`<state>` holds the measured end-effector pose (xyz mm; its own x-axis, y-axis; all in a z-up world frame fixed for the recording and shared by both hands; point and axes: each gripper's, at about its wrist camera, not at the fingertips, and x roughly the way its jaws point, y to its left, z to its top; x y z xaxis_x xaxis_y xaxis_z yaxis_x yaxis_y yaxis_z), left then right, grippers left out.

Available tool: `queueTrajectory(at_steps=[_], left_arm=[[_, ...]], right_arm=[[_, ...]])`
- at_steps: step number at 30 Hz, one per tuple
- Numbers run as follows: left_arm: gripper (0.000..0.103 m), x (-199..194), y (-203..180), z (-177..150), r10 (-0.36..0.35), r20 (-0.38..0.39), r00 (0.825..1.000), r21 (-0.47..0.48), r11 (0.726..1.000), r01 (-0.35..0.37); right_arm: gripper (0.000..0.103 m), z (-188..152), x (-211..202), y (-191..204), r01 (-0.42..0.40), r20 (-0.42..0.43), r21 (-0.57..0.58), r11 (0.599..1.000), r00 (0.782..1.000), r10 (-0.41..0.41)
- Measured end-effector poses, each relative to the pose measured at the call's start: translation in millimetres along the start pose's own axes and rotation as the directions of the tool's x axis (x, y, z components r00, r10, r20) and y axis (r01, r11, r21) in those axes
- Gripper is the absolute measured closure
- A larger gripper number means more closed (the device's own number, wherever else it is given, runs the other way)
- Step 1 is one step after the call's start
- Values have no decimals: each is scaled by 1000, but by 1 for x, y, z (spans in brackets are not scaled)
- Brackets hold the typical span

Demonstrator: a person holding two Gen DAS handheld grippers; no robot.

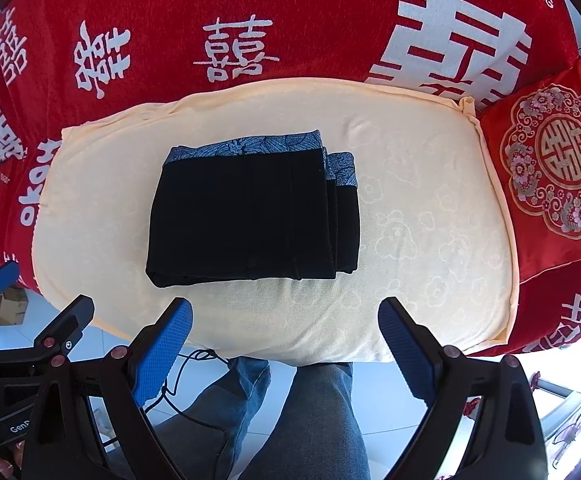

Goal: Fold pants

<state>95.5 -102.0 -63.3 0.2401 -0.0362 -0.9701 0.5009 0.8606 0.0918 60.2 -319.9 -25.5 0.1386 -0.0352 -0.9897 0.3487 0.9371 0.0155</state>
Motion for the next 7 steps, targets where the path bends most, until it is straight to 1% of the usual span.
queueTrajectory(at_steps=[2,5,7], left_arm=[[0,0,1,0,1,4,1000,-2,1000,-1],[0,-4,2,0,-23,25,999,-6,1000,23],[0,-6,0,0,-28,35,999,3,1000,28]], right_arm=[[8,0,1,-1,-1,-1,3,1000,1000,1],[8,0,1,-1,-6,-1,8,1000,1000,6],[8,0,1,-2,-6,-2,12,1000,1000,6]])
